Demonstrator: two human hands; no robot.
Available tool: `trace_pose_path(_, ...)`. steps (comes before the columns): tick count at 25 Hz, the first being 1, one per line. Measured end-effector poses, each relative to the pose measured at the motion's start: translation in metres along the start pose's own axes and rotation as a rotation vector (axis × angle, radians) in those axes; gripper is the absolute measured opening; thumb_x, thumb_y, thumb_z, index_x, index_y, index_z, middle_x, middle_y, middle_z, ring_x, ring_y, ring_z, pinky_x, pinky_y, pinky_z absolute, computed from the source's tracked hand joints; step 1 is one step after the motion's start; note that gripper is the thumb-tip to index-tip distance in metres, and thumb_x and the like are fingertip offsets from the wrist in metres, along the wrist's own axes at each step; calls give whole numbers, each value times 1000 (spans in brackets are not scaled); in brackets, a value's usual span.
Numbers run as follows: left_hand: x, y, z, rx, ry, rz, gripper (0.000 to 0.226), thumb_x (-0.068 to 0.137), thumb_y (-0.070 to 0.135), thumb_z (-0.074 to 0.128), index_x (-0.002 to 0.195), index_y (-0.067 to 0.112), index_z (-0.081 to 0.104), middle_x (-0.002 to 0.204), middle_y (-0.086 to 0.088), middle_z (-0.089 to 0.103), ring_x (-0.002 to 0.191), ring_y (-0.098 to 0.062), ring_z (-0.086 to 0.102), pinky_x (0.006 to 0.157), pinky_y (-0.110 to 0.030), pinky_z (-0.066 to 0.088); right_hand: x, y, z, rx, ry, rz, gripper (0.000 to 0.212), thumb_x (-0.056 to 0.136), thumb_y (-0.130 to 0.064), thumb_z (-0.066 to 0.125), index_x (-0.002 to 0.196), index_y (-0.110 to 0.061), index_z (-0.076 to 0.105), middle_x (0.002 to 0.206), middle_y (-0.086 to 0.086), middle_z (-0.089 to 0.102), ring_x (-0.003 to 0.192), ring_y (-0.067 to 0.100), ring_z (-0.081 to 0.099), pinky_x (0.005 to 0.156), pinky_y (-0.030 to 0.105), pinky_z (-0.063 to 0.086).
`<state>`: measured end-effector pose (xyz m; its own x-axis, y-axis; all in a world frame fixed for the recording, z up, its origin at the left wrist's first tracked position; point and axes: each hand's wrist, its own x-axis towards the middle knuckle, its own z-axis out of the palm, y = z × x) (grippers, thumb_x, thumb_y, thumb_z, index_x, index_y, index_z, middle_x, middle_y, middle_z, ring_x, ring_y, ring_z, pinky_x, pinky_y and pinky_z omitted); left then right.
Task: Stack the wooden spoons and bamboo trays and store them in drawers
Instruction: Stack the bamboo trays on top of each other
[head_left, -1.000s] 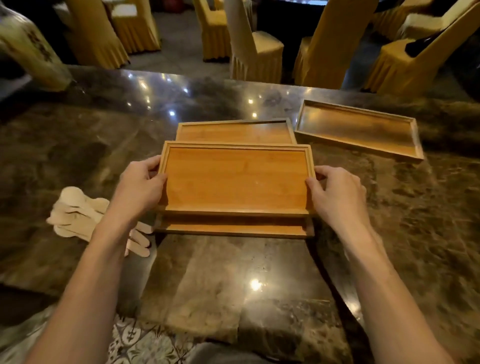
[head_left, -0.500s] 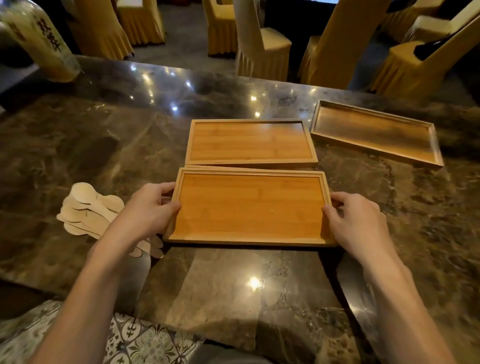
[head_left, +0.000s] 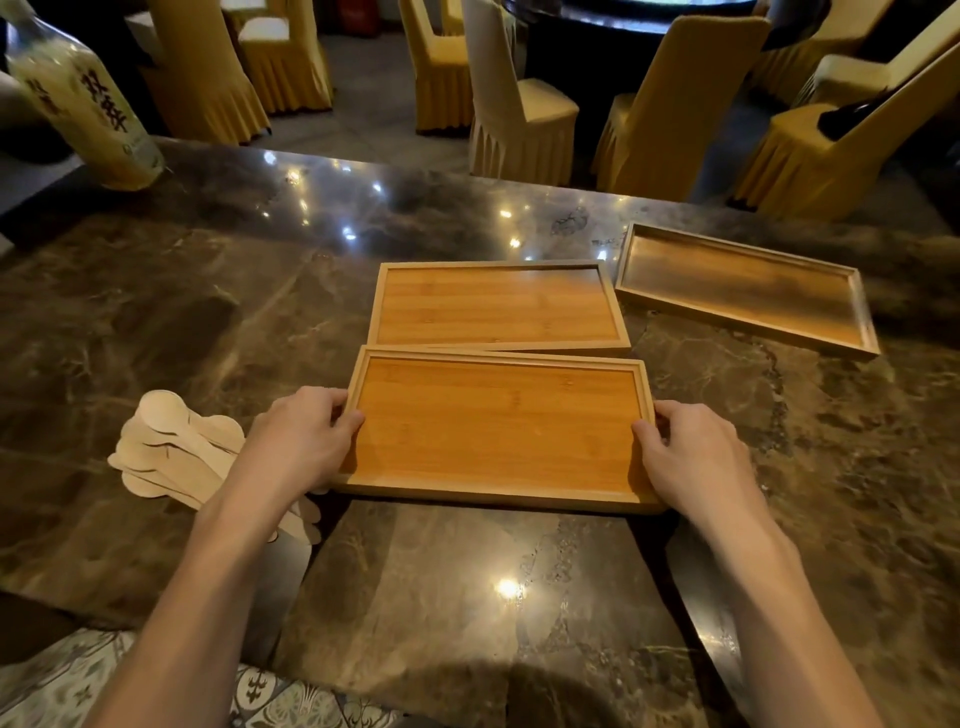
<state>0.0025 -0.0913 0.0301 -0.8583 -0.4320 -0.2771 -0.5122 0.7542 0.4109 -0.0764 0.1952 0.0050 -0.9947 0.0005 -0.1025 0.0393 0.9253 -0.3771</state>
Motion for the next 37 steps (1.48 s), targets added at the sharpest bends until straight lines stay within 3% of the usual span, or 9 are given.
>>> trace_pose_path(8, -6, 13, 11, 87, 5, 82, 35, 94, 35, 46, 125, 22, 55, 107, 1, 63, 89, -15, 53, 79, -35, 45, -2, 20, -6, 1, 18, 17, 33, 93, -30, 50, 121, -15, 58, 104, 5, 63, 88, 18, 58, 79, 36, 48)
trace_pose_path(11, -1, 16, 2, 35, -106, 27, 44, 91, 43, 48, 130, 22, 49, 101, 3, 58, 83, -13, 54, 69, -33, 52, 3, 23, -14, 37, -10, 40, 37, 90, -34, 53, 123, -18, 57, 113, 4, 63, 94, 17, 58, 74, 30, 45)
trace_pose_path(13, 10, 19, -7, -11, -54, 16, 48, 88, 49, 48, 128, 23, 49, 104, 0, 60, 81, -13, 55, 66, -32, 51, 16, 24, -24, 77, 78, 26, 41, 88, -37, 57, 125, -19, 56, 115, 2, 64, 91, 14, 58, 68, 24, 40)
trace_pose_path(16, 46, 30, -16, -191, 95, 38, 44, 88, 47, 48, 125, 22, 51, 108, -1, 62, 83, -12, 57, 76, -40, 53, 53, 10, -35, 216, 192, -73, 34, 88, -35, 57, 119, -20, 60, 107, -1, 65, 80, 4, 51, 64, 19, 38)
trace_pose_path(19, 88, 42, -16, -366, 66, 4, 42, 91, 37, 50, 128, 17, 49, 117, -5, 60, 92, -16, 57, 88, -46, 50, 91, -18, -26, 243, 97, -111, 27, 90, -31, 56, 111, -16, 64, 89, -4, 61, 65, -3, 47, 55, 15, 35)
trace_pose_path(25, 123, 35, -9, -286, 134, -74, 47, 86, 28, 60, 130, 16, 48, 121, -8, 59, 105, -23, 57, 89, -43, 46, 130, -34, 1, 191, -8, -38, 26, 89, -32, 58, 103, -12, 67, 75, -5, 57, 59, 2, 48, 49, 21, 33)
trace_pose_path(29, 125, 31, -1, -228, 100, -88, 34, 89, 27, 57, 122, 17, 56, 98, -3, 63, 91, -19, 59, 87, -44, 49, 137, -35, 7, 147, 40, -23, 31, 88, -31, 60, 111, -11, 65, 93, 5, 68, 69, 10, 54, 59, 25, 41)
trace_pose_path(37, 122, 29, 3, -300, 161, -60, 35, 91, 29, 53, 124, 21, 56, 112, -3, 64, 92, -15, 55, 89, -43, 46, 133, -35, 10, 138, 88, -43, 29, 90, -28, 58, 112, -10, 65, 104, 9, 68, 89, 18, 59, 72, 30, 42)
